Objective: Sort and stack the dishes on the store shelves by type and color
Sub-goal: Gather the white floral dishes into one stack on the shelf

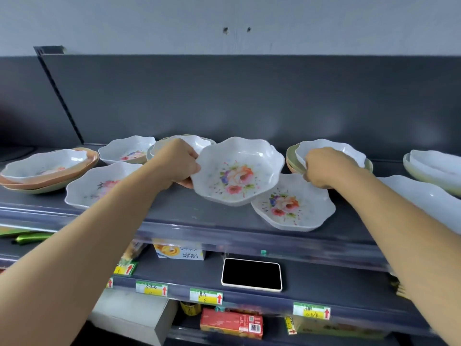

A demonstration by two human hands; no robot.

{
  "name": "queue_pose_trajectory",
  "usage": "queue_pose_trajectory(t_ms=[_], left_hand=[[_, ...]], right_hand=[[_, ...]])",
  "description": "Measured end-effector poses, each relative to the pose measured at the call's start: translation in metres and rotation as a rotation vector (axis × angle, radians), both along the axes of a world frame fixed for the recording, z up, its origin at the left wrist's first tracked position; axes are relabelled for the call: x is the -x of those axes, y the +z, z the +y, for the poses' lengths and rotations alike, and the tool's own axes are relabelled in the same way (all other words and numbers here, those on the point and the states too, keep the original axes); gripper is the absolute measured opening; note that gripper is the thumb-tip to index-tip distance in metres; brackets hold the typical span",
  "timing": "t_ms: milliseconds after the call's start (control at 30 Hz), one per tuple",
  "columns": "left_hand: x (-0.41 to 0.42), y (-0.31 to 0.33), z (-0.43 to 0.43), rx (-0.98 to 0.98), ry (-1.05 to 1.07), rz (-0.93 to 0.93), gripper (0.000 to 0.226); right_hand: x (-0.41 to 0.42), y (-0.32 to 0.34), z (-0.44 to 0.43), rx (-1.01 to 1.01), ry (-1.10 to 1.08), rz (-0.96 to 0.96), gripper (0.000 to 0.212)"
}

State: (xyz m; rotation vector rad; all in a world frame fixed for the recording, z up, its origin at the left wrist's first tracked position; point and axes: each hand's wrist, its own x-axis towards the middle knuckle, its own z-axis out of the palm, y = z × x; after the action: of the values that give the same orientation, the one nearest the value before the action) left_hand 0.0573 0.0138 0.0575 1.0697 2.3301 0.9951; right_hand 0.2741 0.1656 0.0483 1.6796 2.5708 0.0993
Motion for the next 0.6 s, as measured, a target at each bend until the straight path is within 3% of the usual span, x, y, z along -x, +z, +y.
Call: queue_pose_trajectory(t_ms=[100,233,367,467,600], left_hand=[[-0.024,-0.003,0.015,0.011,-0.048,-0.013,0.023],[-0.049,-0.008,0.041,0.041,-0.111,0.015,0.021],[-0.064,-0.012,0.067,0.090,-0.201,0.037,0.021],[-0.072,-0.018,0.084,0.118,-0.269,0.055,0.022],[-0.072,-0.027,0.101,0.186,-0.343,0.120,0.019]], right_hand=[[-0.013,0.011,0.004,-0.024,-0.038,0.080,0.021],[-0.034,0.015,0.008,-0.066,-0.033,0.154,0.007],[-0.059,0.017,0.018,-0.079,-0.115,0.191,0.019],[-0.078,0.013,0.027,-0.090,-0.172,0.250,0.010],[-0.092,0.005,0.032,-0.111,-0.230,0.270,0.019]])
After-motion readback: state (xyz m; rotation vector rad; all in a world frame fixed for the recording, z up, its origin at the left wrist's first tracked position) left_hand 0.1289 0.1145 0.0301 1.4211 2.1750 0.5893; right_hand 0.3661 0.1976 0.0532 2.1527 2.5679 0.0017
